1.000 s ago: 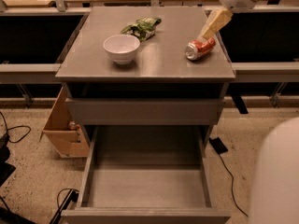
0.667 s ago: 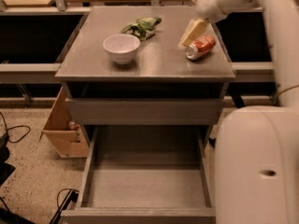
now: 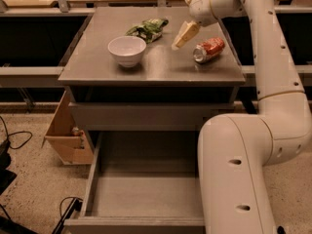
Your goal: Place green jalapeno chip bag into middle drawer
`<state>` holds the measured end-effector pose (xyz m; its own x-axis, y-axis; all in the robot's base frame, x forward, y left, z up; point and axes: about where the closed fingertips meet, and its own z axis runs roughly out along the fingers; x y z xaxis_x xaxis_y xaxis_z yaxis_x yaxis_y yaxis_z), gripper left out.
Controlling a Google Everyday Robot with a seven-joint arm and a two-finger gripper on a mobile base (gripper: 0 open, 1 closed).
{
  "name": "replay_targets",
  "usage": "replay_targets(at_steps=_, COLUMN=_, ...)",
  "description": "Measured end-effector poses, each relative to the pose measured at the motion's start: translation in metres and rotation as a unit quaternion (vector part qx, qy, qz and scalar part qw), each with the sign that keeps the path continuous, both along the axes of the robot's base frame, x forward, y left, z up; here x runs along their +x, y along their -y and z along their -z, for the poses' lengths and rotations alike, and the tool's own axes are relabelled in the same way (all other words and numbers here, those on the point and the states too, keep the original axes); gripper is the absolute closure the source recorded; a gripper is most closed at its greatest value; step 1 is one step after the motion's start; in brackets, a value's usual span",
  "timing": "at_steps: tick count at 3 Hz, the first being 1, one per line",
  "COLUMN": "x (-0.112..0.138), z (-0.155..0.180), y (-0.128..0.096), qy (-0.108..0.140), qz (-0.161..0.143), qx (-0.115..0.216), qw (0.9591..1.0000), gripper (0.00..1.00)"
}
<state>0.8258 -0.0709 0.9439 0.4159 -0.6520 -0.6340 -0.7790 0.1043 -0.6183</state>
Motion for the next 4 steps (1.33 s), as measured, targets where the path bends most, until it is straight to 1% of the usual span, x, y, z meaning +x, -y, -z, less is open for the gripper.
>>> replay_targets(at_steps=1, x=0.000, z=-0.001, y=0.000, qy=0.002, qz=0.000, qx=0.001, qw=1.0000, gripper=0.00)
replay_targets(at_steps=2, x=0.005, z=-0.004, y=-0.008, qy=0.007, qz=0.003, qx=0.001, qw=1.0000, gripper=0.00)
replay_targets(at_steps=3, x=0.023, z=-0.018, y=-0.027, qy=0.018, qz=0.029, qx=0.022, qw=0.9992, gripper=0.00)
replay_targets(at_steps=4, x=0.050, z=-0.039, y=-0.047, qy=0.037, qz=0.076, qx=0.040, qw=0.9956, gripper=0.00)
